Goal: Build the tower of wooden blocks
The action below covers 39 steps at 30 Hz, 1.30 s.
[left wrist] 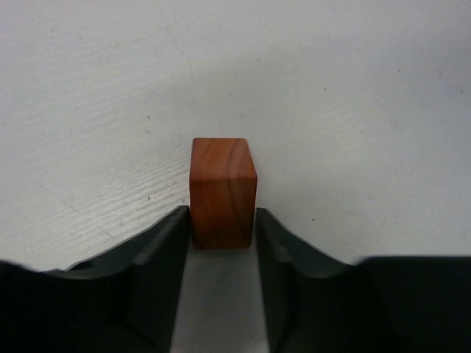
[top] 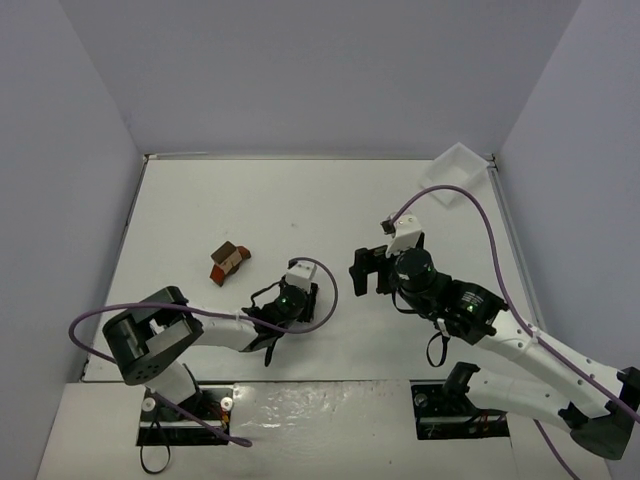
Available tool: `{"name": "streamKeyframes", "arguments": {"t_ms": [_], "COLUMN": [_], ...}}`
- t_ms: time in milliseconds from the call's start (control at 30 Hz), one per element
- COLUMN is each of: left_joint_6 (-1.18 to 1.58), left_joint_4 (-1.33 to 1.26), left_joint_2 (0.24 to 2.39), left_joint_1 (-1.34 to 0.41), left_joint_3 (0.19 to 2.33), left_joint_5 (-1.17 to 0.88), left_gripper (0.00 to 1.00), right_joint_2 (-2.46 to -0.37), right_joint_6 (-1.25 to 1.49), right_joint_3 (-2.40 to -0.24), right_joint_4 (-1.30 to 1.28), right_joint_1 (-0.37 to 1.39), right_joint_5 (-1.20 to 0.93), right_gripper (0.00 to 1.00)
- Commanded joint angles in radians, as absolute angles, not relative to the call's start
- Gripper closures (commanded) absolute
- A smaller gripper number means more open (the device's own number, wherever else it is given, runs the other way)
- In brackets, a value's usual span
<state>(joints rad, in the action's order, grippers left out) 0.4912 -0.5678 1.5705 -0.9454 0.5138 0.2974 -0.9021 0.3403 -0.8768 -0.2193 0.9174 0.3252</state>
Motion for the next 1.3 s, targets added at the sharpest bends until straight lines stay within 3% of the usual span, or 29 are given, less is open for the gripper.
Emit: {"name": "streamKeyframes", "arguments": {"t_ms": [0, 100, 233, 600, 867, 1267], "left_joint_6": [0.591, 0.596, 0.578, 0.621, 0.602, 0.500], "left_joint_4": [-0.622, -0.543, -0.375, 0.071, 0.203, 0.267], "left_joint_2": [1.537, 1.459, 1.372, 1.423, 1.535, 1.628], "left_joint_1": [-0.979, -0.977, -0.961, -0.888, -0.877, -0.848], "left_joint_3": [0.475, 0.485, 0.570, 0.852, 0.970, 1.062], "left_joint_5": [0.441, 0.470, 0.426, 0.237, 0.155, 0.070], "left_gripper": [0.53, 0.35, 0.28, 0.34, 0.41, 0.42], "right_joint_2": [-0.927, -0.935, -0.915, -0.828, -0.787, -0.781], "right_joint_6": [0.323, 0.311, 0.307, 0.301, 0.267, 0.244], "right_joint_3": [-0.892, -0.894, -0.890, -0.879, -0.879, -0.861], "right_joint_4": [-0.195, -0.195, -0.195, -0.235, -0.273, -0.278], "right_joint_1": [0.912, 0.910, 0.892, 0.665, 0.557, 0.531], "right_joint_5": [0.339, 0.336, 0.334, 0.276, 0.265, 0.227], "right_gripper": [0.04, 0.03, 0.03, 0.02, 0.02, 0.02]}}
